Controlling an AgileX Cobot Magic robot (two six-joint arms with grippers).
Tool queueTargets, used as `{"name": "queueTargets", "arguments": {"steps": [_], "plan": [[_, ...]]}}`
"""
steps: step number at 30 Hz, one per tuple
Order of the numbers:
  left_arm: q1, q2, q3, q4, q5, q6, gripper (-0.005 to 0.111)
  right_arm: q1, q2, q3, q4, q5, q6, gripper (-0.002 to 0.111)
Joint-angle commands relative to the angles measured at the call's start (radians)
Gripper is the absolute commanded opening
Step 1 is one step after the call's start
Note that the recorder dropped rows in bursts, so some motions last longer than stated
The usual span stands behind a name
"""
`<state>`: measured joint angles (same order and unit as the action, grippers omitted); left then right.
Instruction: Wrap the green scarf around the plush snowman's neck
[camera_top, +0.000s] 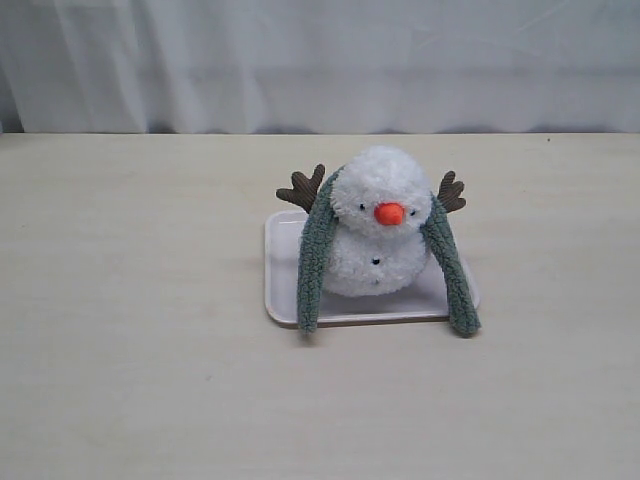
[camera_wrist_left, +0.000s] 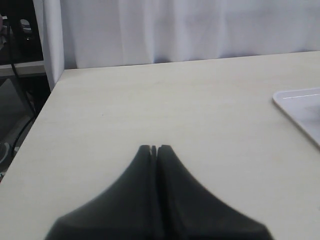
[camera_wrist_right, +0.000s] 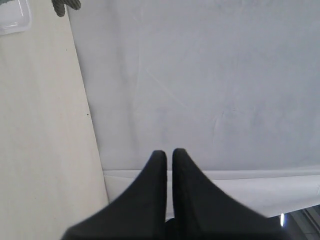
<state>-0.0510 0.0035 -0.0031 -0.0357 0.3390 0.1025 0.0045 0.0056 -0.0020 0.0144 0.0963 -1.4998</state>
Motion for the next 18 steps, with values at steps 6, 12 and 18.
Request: {"name": "queueTargets", "arguments": {"steps": [6,12,18], "plan": [[-0.007,-0.004,0.003,-0.003,-0.016,0.001,0.000,-0.005,-0.006,0.002,-0.123,0.003,0.004,0.004],[-0.007,-0.004,0.003,-0.003,-0.016,0.001,0.000,-0.005,-0.006,0.002,0.000,0.005,0.004,0.004],[-0.007,-0.004,0.003,-0.003,-0.016,0.001,0.000,-0.004,-0.006,0.002,0.001,0.005,0.004,0.004]]}}
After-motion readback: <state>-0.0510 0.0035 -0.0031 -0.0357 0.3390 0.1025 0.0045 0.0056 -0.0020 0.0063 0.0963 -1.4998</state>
